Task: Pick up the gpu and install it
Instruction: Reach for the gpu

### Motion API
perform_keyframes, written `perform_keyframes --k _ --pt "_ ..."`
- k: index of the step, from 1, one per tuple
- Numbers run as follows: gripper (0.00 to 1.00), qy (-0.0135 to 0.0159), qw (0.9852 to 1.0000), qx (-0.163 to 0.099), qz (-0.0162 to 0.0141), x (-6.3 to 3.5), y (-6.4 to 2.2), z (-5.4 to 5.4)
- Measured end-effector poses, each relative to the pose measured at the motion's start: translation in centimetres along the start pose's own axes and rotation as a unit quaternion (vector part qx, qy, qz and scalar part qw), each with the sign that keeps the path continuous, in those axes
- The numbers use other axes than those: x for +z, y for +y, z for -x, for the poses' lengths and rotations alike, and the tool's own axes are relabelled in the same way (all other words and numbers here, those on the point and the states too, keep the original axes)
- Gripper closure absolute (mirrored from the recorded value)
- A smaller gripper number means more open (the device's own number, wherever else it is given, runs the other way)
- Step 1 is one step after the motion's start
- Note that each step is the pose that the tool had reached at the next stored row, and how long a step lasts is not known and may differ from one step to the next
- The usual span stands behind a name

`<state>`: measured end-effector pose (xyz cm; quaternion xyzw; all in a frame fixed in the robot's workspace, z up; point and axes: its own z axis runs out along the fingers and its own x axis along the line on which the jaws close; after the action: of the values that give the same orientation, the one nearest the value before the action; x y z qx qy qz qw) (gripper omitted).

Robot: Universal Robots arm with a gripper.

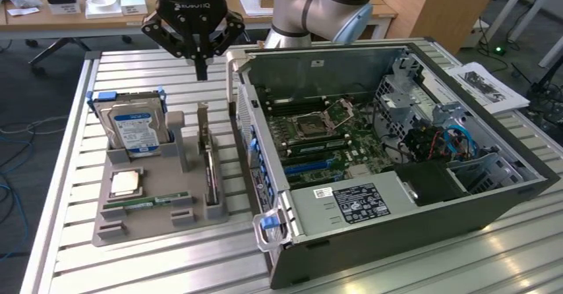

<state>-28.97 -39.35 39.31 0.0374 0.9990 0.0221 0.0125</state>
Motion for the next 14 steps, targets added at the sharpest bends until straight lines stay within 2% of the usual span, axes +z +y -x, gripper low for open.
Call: perform_keyframes --k 5,14 --pt "0.89 0.0 1.0 0.0 0.0 -0.01 -0.04 -0.56" --pt "0.89 0.0 1.0 0.0 0.0 -0.02 -0.14 -0.62"
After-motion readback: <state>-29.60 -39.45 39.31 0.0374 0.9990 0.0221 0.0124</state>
